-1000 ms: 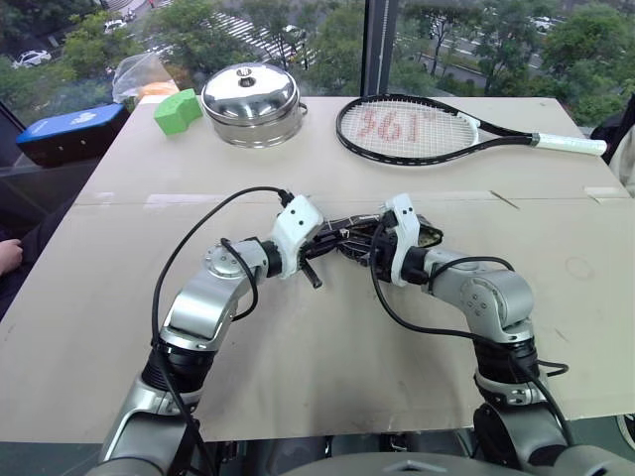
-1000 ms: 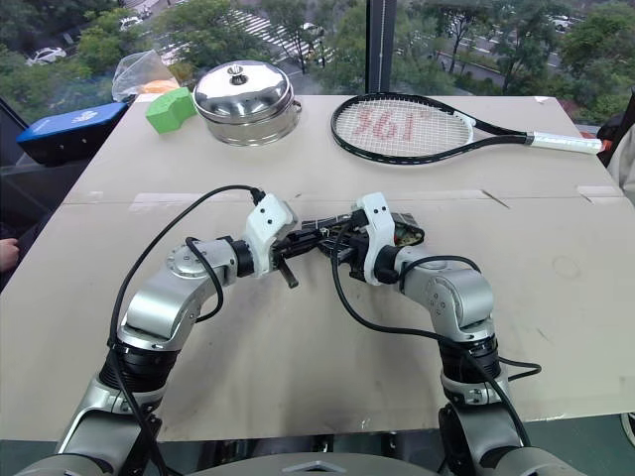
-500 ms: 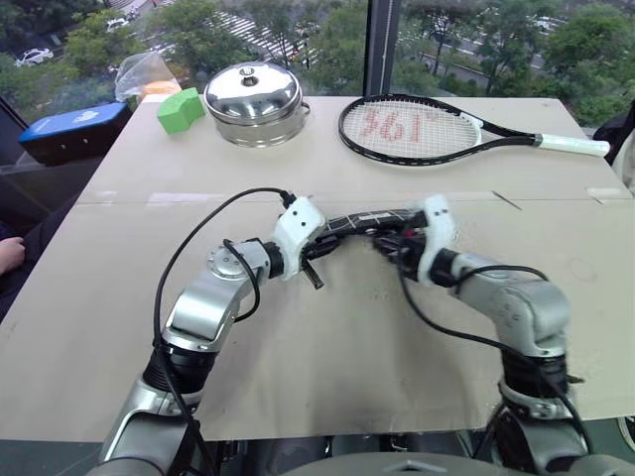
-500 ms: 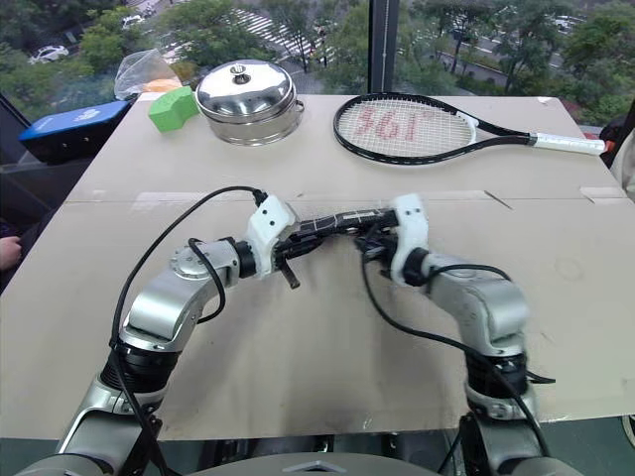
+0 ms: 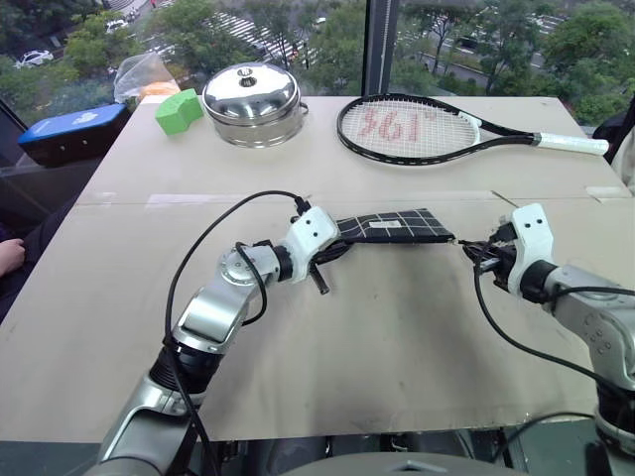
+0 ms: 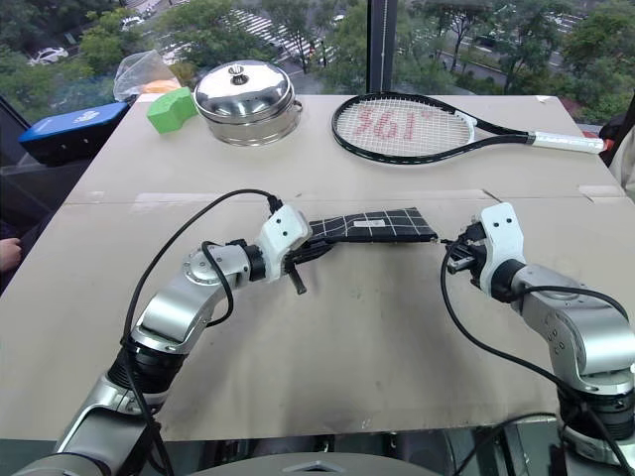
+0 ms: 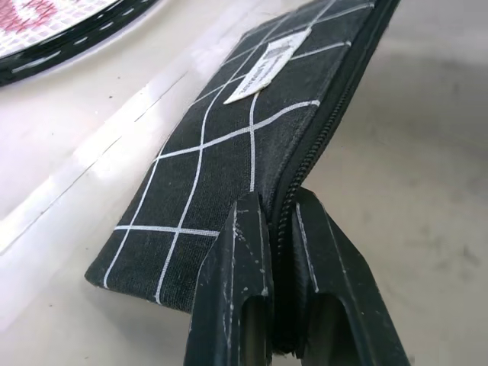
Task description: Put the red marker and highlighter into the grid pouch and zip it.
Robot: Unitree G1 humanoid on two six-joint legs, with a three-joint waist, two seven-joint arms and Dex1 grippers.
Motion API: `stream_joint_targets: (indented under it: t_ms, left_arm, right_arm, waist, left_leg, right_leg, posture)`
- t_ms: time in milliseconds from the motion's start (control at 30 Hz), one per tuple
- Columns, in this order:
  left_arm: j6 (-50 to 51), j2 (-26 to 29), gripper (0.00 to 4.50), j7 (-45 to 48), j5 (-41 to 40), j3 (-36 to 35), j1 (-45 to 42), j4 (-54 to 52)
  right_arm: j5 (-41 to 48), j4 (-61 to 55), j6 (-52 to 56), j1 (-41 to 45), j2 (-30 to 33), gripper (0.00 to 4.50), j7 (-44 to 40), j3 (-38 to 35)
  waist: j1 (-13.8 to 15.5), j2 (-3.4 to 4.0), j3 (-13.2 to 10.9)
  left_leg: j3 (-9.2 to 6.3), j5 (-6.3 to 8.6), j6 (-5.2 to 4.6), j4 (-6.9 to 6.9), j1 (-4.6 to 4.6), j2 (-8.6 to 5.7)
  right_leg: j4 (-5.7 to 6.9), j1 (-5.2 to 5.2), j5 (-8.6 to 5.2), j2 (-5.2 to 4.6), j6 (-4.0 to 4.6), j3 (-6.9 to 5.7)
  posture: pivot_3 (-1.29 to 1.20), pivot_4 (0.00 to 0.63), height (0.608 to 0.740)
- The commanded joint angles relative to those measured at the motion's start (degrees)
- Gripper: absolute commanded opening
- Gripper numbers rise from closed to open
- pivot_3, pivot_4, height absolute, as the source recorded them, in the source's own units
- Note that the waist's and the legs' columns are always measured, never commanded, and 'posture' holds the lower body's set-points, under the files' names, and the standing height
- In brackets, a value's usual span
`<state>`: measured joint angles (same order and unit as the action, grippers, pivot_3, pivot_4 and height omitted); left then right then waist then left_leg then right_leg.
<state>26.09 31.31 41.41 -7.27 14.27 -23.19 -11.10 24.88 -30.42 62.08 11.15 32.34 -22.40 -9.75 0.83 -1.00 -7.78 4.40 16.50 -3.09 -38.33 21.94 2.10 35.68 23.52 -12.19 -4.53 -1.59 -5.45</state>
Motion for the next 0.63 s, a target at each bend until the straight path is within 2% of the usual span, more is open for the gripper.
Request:
stream_joint_targets:
  t_ms: [33, 133, 233, 433, 467, 633]
  left_arm:
    - [-2.2, 1.8, 1.52, 3.0, -3.0, -4.1, 2.7, -1.8]
    - [-0.5, 4.4, 3.00, 7.3, -8.7, -9.0, 7.2, -4.6]
    - [0.4, 10.8, 4.49, 16.7, -17.7, -17.0, 16.5, -9.2]
    - [3.0, 16.1, 4.50, 21.8, -26.7, -30.7, 28.9, -11.2]
    - [2.6, 16.6, 4.50, 22.6, -27.0, -32.2, 31.0, -11.5]
    - [2.4, 16.6, 4.50, 23.1, -28.4, -36.6, 37.1, -11.4]
  right_arm:
    - [-1.4, -3.2, -9.3, -5.9, 6.4, 1.40, -7.1, -1.5]
    - [-0.7, -4.3, -16.8, -13.9, 9.9, 2.87, -13.6, -6.6]
    - [3.4, -4.8, -29.2, -25.6, 10.2, 4.44, -26.5, -18.2]
    - [3.7, -0.5, -43.5, -39.7, 9.4, 4.48, -38.4, -33.4]
    - [3.7, 0.0, -45.2, -41.2, 9.1, 4.48, -39.5, -35.1]
    - [4.7, 2.6, -47.9, -44.9, 8.6, 4.48, -41.3, -38.2]
  waist:
    - [0.0, 0.02, 0.0]
    - [0.0, -0.01, 0.0]
    - [0.0, 0.00, 0.0]
    - [0.1, 0.09, -0.1]
    - [0.1, 0.11, -0.1]
    - [0.2, 0.16, -0.1]
  left_leg:
    - [0.01, 0.00, -0.01, 0.00, 0.01, -0.01]
    - [0.01, 0.01, -0.02, 0.00, 0.04, 0.01]
    - [-0.04, 0.02, 0.00, 0.04, 0.07, 0.05]
    - [-0.11, 0.08, 0.05, -0.01, -0.14, 0.08]
    - [-0.12, 0.08, 0.05, -0.02, -0.13, 0.07]
    - [-0.16, 0.10, 0.09, 0.00, -0.12, 0.07]
  right_leg:
    - [-0.02, 0.00, 0.00, -0.02, 0.00, 0.00]
    - [-0.12, 0.00, -0.01, -0.04, -0.04, 0.03]
    - [-0.12, 0.03, -0.06, -0.03, -0.10, 0.07]
    - [-0.14, -0.06, -0.37, -0.11, -0.13, 0.08]
    - [-0.14, -0.06, -0.37, -0.40, -0.13, 0.09]
    - [-0.14, -0.04, -0.37, -0.48, -0.12, 0.07]
  posture:
    - [0.00, 0.150, 0.740]
    - [0.00, 0.150, 0.740]
    - [0.00, 0.150, 0.740]
    - [0.00, 0.150, 0.740]
    - [0.00, 0.150, 0.740]
    - [0.00, 0.150, 0.740]
